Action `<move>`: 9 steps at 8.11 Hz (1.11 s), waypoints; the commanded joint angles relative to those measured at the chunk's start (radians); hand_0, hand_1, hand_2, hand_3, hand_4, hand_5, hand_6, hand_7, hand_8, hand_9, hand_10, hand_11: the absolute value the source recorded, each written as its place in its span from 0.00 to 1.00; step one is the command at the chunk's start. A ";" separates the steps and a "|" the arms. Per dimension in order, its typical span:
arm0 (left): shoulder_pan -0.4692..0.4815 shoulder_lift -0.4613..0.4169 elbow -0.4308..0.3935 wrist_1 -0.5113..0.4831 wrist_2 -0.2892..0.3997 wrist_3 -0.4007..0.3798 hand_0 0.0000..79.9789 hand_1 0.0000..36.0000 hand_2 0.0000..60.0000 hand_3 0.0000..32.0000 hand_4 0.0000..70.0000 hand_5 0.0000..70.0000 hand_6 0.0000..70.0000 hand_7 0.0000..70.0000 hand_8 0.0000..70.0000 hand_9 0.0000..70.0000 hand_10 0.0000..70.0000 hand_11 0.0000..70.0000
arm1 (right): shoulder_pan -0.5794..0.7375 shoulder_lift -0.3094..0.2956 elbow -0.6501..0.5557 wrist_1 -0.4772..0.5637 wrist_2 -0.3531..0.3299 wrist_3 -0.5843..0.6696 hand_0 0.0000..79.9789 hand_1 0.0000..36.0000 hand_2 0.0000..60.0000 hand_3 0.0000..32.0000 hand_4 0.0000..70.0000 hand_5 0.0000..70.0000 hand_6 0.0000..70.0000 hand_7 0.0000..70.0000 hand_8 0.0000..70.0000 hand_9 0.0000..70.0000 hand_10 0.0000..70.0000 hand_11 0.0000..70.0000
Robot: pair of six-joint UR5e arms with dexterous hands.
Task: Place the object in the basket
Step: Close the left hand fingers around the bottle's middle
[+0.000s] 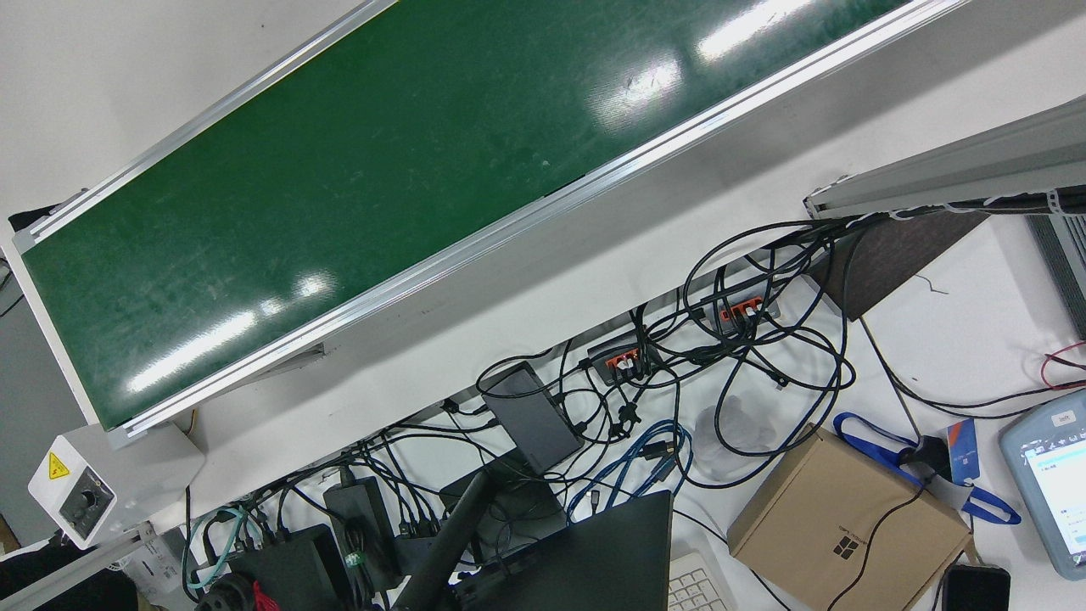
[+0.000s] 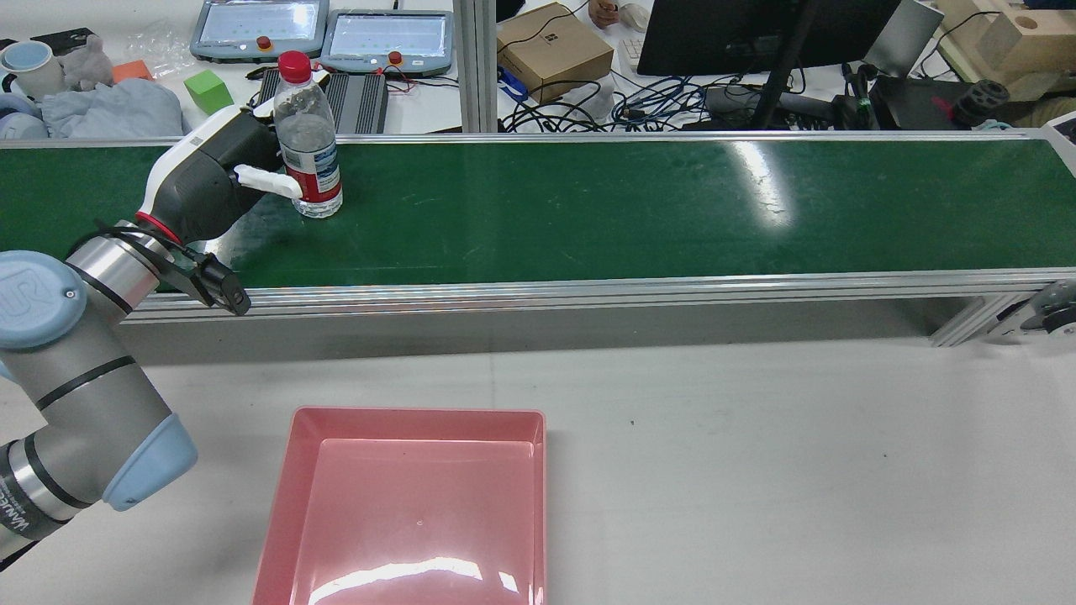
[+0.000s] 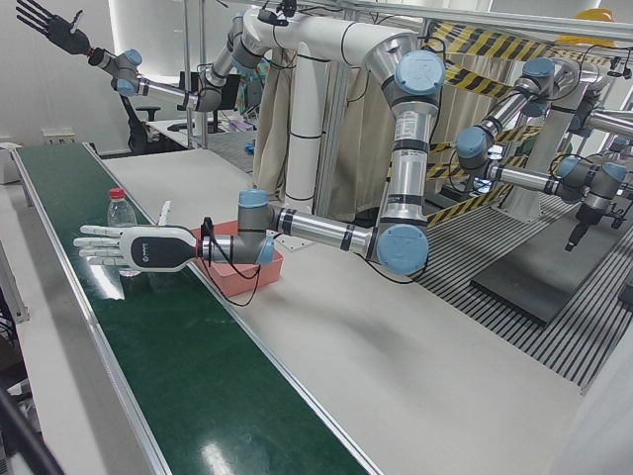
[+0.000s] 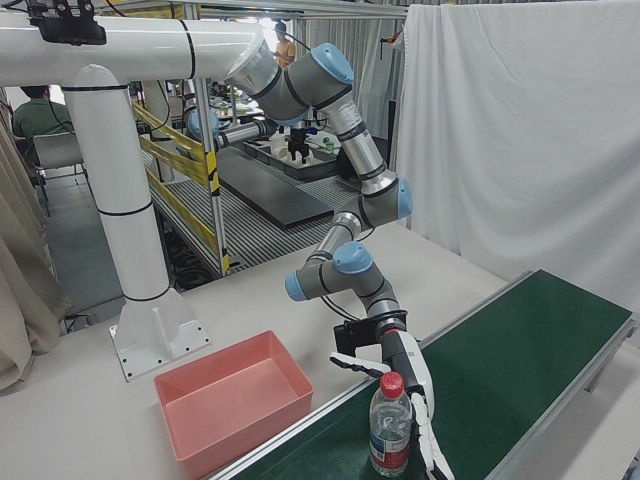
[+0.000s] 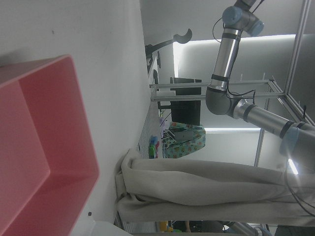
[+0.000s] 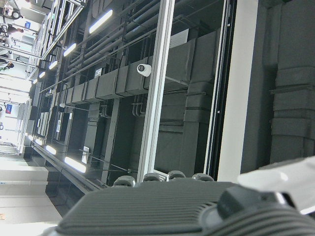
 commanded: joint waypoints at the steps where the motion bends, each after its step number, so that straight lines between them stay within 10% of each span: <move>1: -0.066 -0.084 -0.009 0.272 -0.006 -0.084 0.93 0.66 0.55 0.00 0.68 1.00 0.99 1.00 0.90 1.00 1.00 1.00 | 0.001 0.000 0.000 0.000 0.000 0.000 0.00 0.00 0.00 0.00 0.00 0.00 0.00 0.00 0.00 0.00 0.00 0.00; 2: -0.069 -0.087 -0.012 0.290 -0.004 -0.085 1.00 0.86 1.00 0.00 1.00 1.00 1.00 1.00 1.00 1.00 1.00 1.00 | 0.001 0.000 0.000 0.000 0.000 0.000 0.00 0.00 0.00 0.00 0.00 0.00 0.00 0.00 0.00 0.00 0.00 0.00; 5: -0.072 -0.083 -0.157 0.337 0.004 -0.090 1.00 0.95 1.00 0.00 1.00 1.00 1.00 1.00 1.00 1.00 1.00 1.00 | 0.000 0.000 0.000 0.000 0.000 0.000 0.00 0.00 0.00 0.00 0.00 0.00 0.00 0.00 0.00 0.00 0.00 0.00; 9: 0.044 -0.064 -0.347 0.388 0.117 -0.078 1.00 0.75 1.00 0.00 1.00 1.00 1.00 1.00 1.00 1.00 1.00 1.00 | 0.000 0.000 0.000 0.000 0.000 0.000 0.00 0.00 0.00 0.00 0.00 0.00 0.00 0.00 0.00 0.00 0.00 0.00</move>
